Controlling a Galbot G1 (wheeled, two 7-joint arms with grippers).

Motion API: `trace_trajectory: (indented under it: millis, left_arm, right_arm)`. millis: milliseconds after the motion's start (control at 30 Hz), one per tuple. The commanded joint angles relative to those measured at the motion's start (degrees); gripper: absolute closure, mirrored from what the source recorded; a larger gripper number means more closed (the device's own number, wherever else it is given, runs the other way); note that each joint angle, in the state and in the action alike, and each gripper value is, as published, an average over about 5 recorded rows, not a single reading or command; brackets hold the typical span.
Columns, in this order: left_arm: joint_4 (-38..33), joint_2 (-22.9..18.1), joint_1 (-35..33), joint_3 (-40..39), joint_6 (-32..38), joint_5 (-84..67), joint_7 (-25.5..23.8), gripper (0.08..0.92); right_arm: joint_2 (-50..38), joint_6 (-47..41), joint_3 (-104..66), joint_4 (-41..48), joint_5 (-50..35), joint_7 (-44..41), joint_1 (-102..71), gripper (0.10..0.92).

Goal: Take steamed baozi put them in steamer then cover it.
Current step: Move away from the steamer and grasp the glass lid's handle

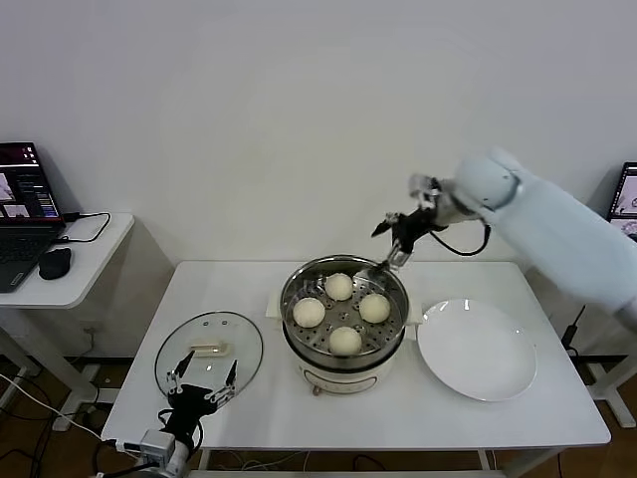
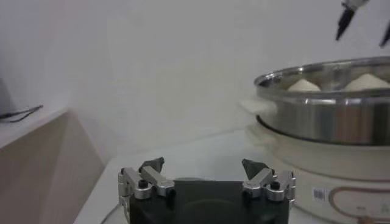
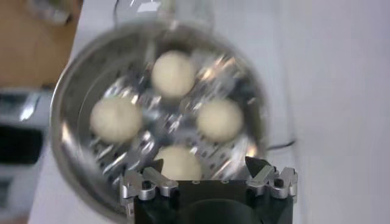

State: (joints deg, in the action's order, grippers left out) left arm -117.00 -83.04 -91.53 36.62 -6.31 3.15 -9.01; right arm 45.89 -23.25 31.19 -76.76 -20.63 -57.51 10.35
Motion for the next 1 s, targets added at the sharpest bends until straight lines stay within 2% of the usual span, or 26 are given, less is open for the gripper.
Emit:
trace_trajectory:
  millis: [33, 233, 500, 767, 1000]
  left_arm:
    - [1.06, -0.01, -0.12, 1.35, 1.76, 1.26, 4.69, 0.177]
    - [1.28, 1.30, 0.69, 1.91, 1.93, 1.47, 4.64, 0.177]
    - [1.22, 1.62, 1.85, 2.30, 1.84, 1.90, 3.66, 0.177]
    - [3.08, 2.16, 2.88, 1.31, 3.16, 8.91, 3.71, 0.177]
    - [5.38, 2.54, 5.13, 1.67, 9.37, 28.53, 6.21, 0.177]
  right_arm:
    - [-13.05, 6.12, -35.73, -16.11, -11.91, 29.39, -28.20, 0.203]
    - [-9.73, 8.52, -57.11, -25.87, -14.35, 43.03, -54.37, 0.203]
    - [2.59, 17.80, -72.73, -31.61, -12.65, 52.97, -78.87, 0.203]
    - [12.71, 29.96, -76.12, -30.69, -14.51, 57.06, -94.81, 0.203]
    - [18.06, 29.96, -73.81, -30.84, -21.53, 58.47, -101.60, 0.203]
